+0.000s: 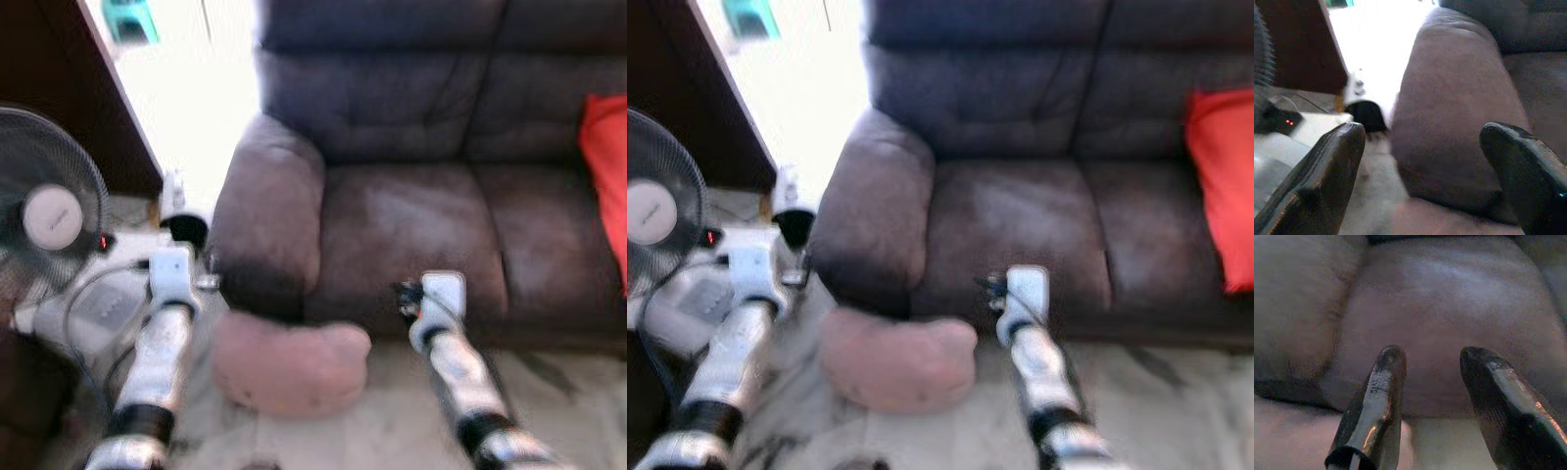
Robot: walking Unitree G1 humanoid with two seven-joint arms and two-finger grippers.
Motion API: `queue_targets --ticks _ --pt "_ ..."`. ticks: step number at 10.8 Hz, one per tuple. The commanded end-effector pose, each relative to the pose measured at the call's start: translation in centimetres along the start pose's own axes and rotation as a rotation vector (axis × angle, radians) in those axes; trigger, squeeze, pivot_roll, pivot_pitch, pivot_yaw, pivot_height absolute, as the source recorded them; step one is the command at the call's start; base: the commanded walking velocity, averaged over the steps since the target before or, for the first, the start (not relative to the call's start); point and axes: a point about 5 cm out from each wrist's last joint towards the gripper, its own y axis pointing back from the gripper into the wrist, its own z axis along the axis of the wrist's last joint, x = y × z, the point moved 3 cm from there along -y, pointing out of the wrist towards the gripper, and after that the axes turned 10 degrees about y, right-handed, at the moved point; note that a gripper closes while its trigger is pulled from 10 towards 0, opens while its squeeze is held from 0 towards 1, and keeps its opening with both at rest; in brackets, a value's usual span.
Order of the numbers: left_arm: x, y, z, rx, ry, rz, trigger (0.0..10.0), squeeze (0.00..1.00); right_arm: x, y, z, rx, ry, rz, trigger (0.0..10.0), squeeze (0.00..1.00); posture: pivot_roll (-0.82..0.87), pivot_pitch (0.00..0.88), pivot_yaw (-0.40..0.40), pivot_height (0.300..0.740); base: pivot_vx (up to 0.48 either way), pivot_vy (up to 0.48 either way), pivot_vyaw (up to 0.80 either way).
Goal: Move the pillow to the sofa from floor
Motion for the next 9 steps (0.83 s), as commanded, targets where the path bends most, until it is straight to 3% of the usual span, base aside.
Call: queue_targets --ticks 1,5,9 --pt "0.96 0.16 -0.18 0.006 -0.014 0.024 10.0 0.00 0.45 0.17 -0.52 0.017 -0.014 0.008 10.0 0.00 0.14 0.139 -0.001 0.740 0.000 0.000 0.00" --pt "0.74 -0.06 -0.05 0.001 0.014 0.024 10.0 0.00 0.40 0.10 -0.41 0.016 -0.009 0.012 10.0 0.00 0.13 0.125 0.001 0.740 0.000 0.000 0.00" --pt "0.80 -0.09 -0.06 0.006 -0.004 0.023 10.0 0.00 0.35 0.02 -0.24 0.013 -0.015 0.007 10.0 0.00 0.13 0.117 0.003 0.740 0.000 0.469 0.00"
